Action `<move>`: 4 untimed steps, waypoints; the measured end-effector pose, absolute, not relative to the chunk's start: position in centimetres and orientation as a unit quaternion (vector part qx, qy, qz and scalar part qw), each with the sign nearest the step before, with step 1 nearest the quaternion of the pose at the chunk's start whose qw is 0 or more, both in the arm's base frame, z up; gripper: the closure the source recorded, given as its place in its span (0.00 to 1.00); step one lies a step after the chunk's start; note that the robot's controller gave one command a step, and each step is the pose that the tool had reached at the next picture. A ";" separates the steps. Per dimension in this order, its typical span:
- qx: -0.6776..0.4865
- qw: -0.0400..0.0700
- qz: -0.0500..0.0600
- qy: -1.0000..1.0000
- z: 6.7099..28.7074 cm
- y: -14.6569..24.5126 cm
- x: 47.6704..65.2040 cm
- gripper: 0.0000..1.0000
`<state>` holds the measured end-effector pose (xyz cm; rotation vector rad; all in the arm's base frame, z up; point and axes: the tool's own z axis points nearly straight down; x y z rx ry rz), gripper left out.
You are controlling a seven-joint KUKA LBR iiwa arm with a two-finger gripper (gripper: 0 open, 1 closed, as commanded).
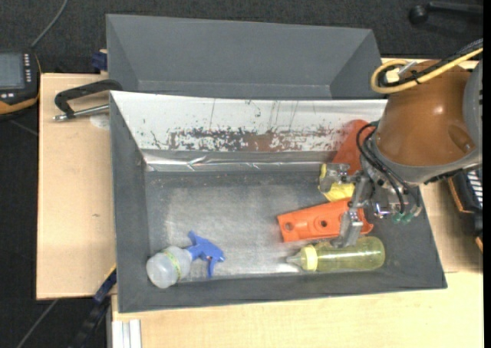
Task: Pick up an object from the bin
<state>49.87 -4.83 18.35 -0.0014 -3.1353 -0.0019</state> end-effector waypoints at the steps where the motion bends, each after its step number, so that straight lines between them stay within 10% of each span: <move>1: 0.000 -0.001 0.000 -1.000 18.8 -4.8 50.0 0.00; 2: 0.170 0.002 -0.002 -0.986 7.4 0.9 52.2 1.00; 4: 0.184 0.000 -0.003 -0.983 7.3 -0.3 51.4 1.00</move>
Offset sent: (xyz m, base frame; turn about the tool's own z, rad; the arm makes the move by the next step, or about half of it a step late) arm 0.0218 0.0549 -0.1111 -0.3410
